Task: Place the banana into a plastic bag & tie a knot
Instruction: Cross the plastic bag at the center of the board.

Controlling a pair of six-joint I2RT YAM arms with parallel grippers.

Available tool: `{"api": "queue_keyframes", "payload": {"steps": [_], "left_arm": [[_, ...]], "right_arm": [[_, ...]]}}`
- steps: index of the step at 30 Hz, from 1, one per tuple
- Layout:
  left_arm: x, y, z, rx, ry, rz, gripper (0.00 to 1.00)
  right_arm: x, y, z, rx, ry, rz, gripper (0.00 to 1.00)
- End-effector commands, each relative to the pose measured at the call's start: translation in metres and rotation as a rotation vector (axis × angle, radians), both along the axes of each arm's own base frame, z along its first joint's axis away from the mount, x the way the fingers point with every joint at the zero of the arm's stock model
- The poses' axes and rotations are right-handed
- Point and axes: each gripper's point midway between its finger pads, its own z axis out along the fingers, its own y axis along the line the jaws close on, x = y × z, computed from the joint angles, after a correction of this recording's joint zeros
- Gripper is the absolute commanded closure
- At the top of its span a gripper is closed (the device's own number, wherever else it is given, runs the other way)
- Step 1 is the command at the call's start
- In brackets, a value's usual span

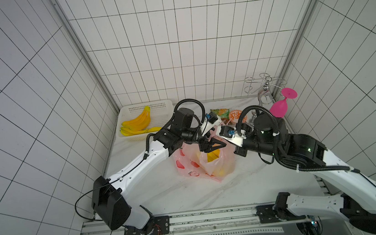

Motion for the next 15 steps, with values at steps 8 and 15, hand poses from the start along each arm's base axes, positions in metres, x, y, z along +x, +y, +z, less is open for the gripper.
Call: {"api": "queue_keyframes", "payload": {"steps": [8,15], "left_arm": [[-0.005,-0.009,0.003,-0.008,-0.028,-0.047,0.52],[-0.012,-0.013,-0.001,0.003,-0.019,-0.084,0.72]], "right_arm": [[-0.010,0.024,-0.014,0.022,0.051,0.104,1.00],[-0.002,0.023,-0.019,0.019,0.059,0.056,1.00]]}}
